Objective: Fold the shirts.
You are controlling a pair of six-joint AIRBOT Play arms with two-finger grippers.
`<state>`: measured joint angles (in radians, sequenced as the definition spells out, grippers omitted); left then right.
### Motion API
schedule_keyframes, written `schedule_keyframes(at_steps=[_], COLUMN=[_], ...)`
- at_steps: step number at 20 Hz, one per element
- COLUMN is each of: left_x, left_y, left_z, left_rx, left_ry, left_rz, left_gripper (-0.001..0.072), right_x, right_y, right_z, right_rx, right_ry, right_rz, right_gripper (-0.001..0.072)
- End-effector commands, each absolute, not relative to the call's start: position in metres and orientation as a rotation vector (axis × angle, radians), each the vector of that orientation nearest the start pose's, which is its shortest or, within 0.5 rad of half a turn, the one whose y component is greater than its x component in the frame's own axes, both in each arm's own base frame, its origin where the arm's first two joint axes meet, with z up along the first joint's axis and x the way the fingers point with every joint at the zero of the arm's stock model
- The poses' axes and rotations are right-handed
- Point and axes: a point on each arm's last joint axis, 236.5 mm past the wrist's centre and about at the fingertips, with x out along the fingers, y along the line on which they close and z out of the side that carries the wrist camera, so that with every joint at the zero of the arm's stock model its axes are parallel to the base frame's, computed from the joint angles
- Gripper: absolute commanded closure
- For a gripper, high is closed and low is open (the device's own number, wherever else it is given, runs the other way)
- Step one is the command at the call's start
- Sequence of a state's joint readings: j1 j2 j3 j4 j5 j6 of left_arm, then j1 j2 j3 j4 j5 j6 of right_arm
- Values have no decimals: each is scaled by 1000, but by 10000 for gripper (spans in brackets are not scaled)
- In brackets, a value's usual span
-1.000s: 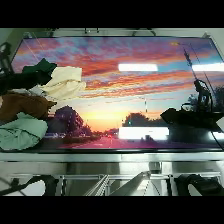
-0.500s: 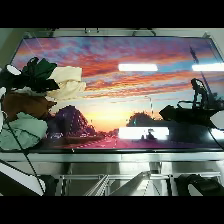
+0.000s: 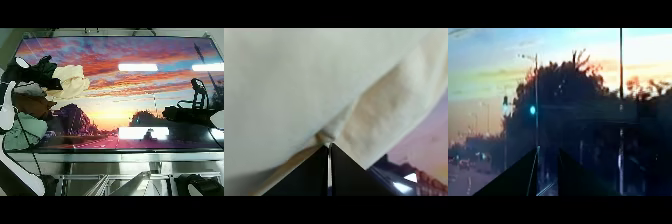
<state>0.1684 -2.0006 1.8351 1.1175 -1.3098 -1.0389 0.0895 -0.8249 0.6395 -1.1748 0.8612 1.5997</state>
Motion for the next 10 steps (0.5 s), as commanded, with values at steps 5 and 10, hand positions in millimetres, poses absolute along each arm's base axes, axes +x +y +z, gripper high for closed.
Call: schedule_keyframes(at_steps=[5,10], left_x=[452,347], left_y=[-207,-298], left_z=[143,238], left_rx=[-363,-203], left_ry=[1014,873], left_rz=[-1266,-1603], left_gripper=[698,689], right_x=[303,298], right_y=[89,83], right_z=[5,1], right_rx=[327,287], right_ry=[1058,1082], right_rz=[187,178], right_gripper=[691,691])
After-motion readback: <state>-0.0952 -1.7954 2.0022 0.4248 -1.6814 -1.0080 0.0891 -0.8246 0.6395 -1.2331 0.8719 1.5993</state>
